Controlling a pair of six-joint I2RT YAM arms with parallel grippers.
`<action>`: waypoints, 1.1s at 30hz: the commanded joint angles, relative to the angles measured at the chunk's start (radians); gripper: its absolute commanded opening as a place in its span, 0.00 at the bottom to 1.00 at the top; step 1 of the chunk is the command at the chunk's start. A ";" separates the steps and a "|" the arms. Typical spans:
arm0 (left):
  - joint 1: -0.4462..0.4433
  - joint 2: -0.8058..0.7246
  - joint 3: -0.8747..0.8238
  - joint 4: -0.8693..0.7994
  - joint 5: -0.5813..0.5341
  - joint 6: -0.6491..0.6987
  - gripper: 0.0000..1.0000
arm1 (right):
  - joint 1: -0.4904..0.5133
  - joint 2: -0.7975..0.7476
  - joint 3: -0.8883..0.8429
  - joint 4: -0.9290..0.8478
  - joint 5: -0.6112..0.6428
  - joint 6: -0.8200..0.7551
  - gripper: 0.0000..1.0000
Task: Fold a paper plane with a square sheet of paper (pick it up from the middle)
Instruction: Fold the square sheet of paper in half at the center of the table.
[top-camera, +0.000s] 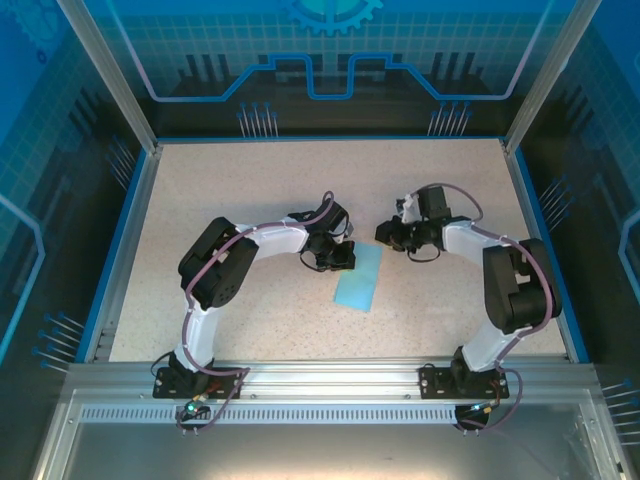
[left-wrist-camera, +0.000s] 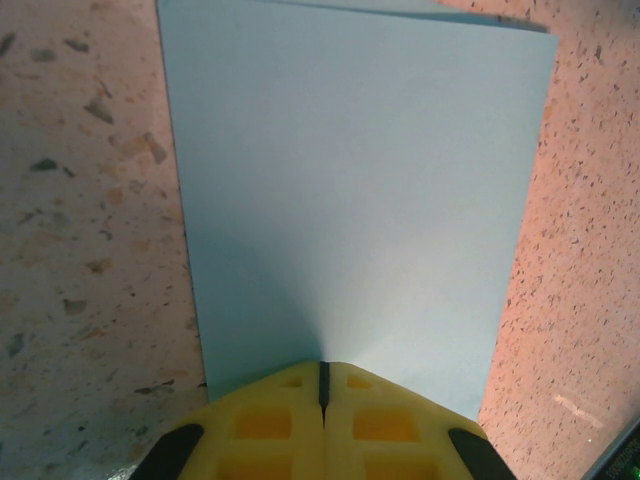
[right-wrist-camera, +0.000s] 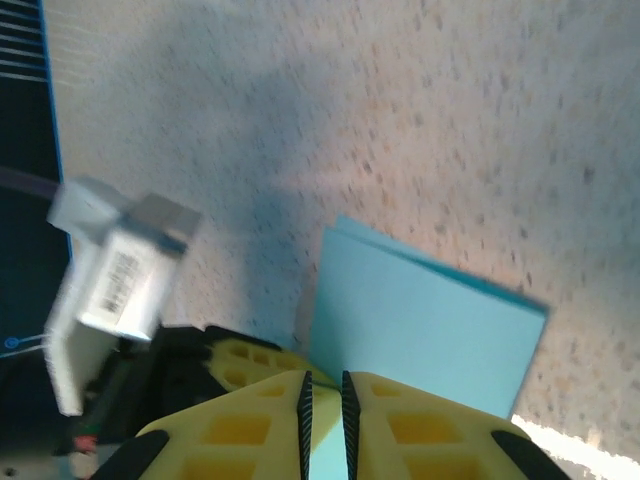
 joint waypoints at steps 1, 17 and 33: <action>0.006 0.000 0.011 -0.050 0.014 0.017 0.00 | 0.041 0.028 -0.082 0.034 0.002 0.047 0.19; 0.007 -0.001 0.006 -0.047 0.012 0.015 0.00 | 0.111 -0.082 -0.150 -0.024 0.049 0.024 0.19; 0.006 -0.008 0.008 -0.049 0.019 0.020 0.00 | 0.170 -0.047 -0.326 0.120 0.050 0.086 0.19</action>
